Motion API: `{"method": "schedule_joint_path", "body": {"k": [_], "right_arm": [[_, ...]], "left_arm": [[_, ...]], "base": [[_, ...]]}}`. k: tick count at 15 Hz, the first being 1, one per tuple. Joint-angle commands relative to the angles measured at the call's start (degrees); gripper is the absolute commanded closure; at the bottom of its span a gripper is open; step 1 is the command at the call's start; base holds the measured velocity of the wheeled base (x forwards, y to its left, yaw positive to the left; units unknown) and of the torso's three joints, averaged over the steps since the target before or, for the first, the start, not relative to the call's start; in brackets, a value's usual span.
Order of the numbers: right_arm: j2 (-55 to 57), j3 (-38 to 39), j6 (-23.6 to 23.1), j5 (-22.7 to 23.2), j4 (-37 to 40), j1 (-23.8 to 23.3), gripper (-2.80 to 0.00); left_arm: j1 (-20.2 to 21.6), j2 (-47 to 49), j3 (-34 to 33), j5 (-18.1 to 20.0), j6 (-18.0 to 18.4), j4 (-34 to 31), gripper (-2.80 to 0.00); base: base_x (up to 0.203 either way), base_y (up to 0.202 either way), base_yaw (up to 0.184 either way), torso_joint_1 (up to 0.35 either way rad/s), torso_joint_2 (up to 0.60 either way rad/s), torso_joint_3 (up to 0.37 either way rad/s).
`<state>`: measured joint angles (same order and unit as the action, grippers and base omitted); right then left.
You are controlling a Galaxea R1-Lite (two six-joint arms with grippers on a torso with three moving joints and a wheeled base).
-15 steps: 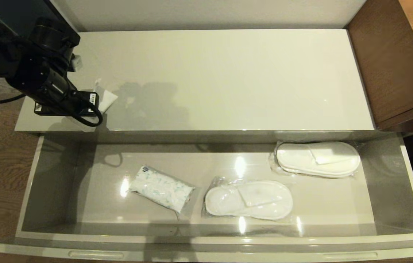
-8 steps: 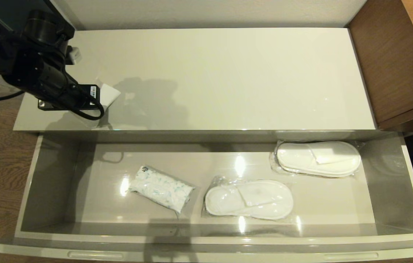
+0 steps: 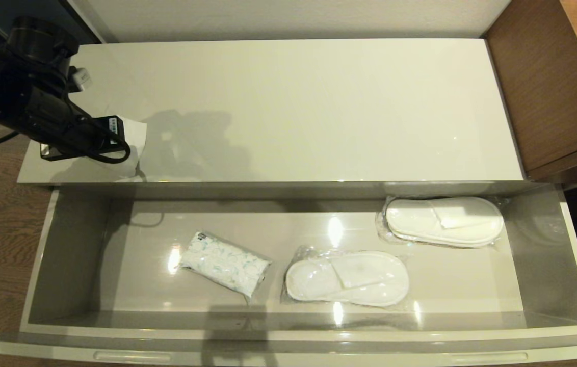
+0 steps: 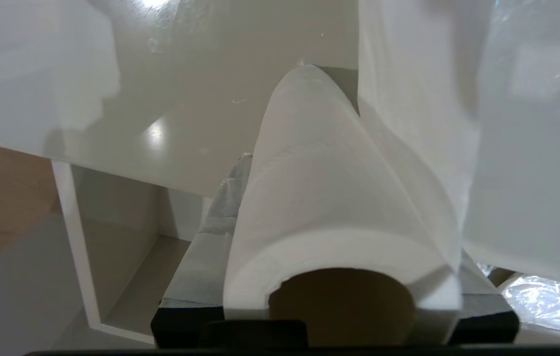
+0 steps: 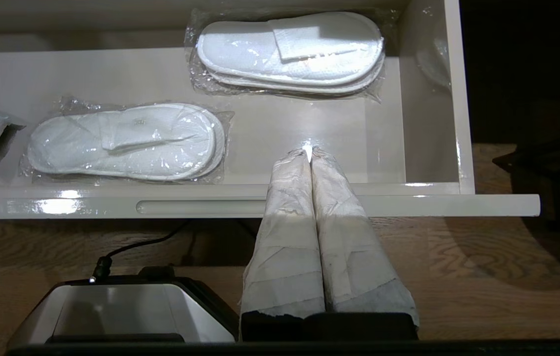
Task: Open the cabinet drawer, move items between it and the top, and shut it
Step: Place the roll paper on the table
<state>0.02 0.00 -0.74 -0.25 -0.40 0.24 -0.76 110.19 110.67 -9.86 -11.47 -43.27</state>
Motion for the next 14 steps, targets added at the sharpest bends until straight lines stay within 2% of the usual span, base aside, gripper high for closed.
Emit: {"method": "schedule_joint_path", "body": {"k": [1, 2, 3, 5, 10, 14], "right_arm": [[-0.02, 0.0, -0.05, -0.02, -0.04, 0.02, 0.0], [-0.11, 0.0, -0.05, -0.02, -0.04, 0.02, 0.0], [-0.11, 0.09, -0.05, -0.02, -0.04, 0.02, 0.0], [-0.11, 0.0, -0.05, -0.02, -0.04, 0.02, 0.0], [-0.11, 0.08, -0.05, -0.02, -0.04, 0.02, 0.0], [-0.11, 0.0, -0.05, -0.02, -0.04, 0.02, 0.0]], "left_arm": [[0.14, 0.46, -0.1, -0.42, 0.05, -0.77, 0.0], [0.05, 0.55, -0.28, -0.33, 0.31, -1.55, 0.0], [0.05, 0.64, -0.28, -0.33, 0.31, -1.55, -2.8], [-0.03, 0.73, -0.28, -0.33, 0.22, -1.2, -2.8], [-0.21, 0.12, -0.28, 2.95, 0.12, 0.5, -2.8], [-0.3, -1.02, -0.25, 3.18, 0.22, 1.41, -2.8]], "base": [[0.0, 0.0, 0.0, 0.0, 0.0, 0.0], [0.0, 0.0, 0.0, 0.0, 0.0, 0.0], [0.0, 0.0, 0.0, 0.0, 0.0, 0.0], [0.0, 0.0, 0.0, 0.0, 0.0, 0.0], [0.0, 0.0, 0.0, 0.0, 0.0, 0.0], [0.0, 0.0, 0.0, 0.0, 0.0, 0.0]]}}
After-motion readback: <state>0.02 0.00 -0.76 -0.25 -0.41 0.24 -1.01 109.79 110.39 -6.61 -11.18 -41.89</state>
